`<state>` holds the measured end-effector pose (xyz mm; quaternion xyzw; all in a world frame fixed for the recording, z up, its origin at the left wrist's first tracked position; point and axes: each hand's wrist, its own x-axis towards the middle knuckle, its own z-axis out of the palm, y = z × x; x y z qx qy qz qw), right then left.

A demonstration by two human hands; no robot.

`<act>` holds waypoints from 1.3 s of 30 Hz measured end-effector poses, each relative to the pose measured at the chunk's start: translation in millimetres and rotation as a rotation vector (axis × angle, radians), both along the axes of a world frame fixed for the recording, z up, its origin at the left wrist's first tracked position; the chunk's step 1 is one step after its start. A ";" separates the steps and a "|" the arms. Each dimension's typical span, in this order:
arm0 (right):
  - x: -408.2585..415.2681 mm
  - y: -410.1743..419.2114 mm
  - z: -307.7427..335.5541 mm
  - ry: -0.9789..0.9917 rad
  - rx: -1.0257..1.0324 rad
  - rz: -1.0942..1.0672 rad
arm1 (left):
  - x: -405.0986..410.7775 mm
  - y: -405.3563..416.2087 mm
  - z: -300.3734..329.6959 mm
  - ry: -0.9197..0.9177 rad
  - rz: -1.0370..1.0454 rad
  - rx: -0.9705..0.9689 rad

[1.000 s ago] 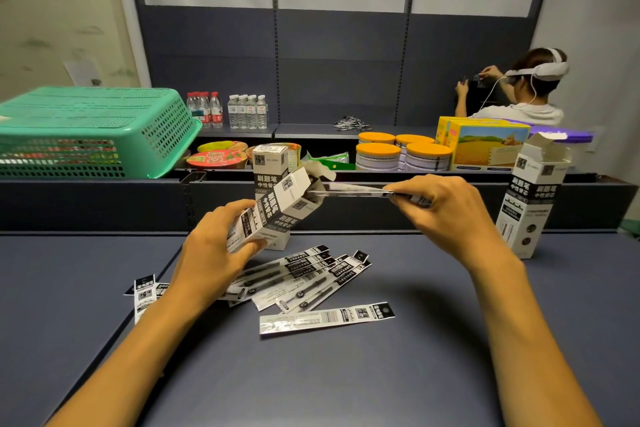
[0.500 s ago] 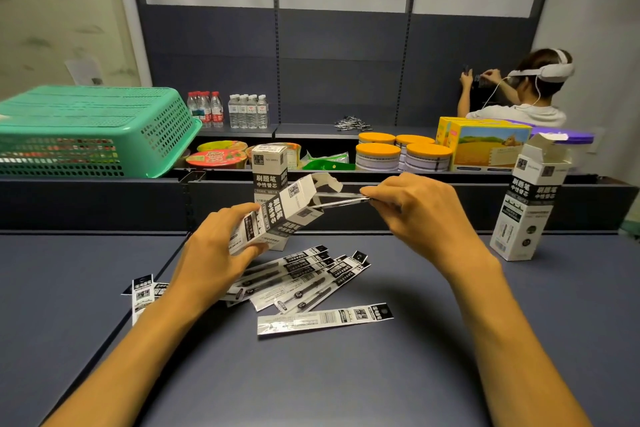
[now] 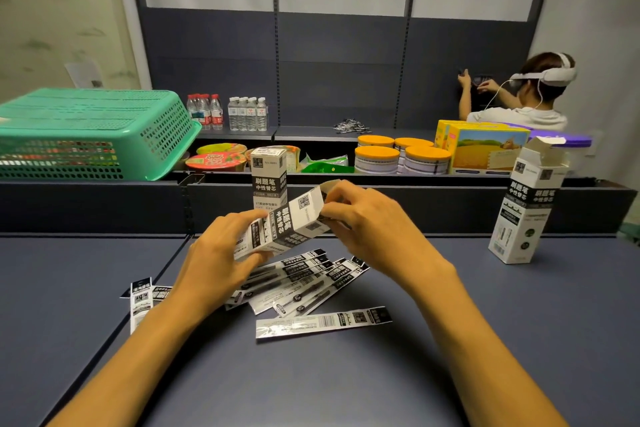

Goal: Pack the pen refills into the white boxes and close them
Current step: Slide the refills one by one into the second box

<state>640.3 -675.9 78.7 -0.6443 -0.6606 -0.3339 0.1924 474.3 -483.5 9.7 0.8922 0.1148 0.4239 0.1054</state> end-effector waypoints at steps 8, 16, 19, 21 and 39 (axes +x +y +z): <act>17.2 -9.9 -1.5 0.327 0.103 0.062 | -0.1 1.3 0.1 -0.008 -0.013 -0.008; 10.4 -0.6 -11.0 0.507 0.064 0.139 | -0.3 -2.4 -0.1 -0.021 -0.069 -0.003; 13.2 -7.1 -7.2 0.710 0.096 0.206 | -0.8 -1.4 1.2 -0.031 -0.062 -0.018; 12.8 -8.9 -7.7 0.775 0.110 0.236 | -0.3 -1.8 1.3 -0.029 -0.063 -0.019; -3.9 10.9 -26.1 0.730 -0.079 0.208 | -0.7 -0.6 1.0 -0.038 -0.053 -0.021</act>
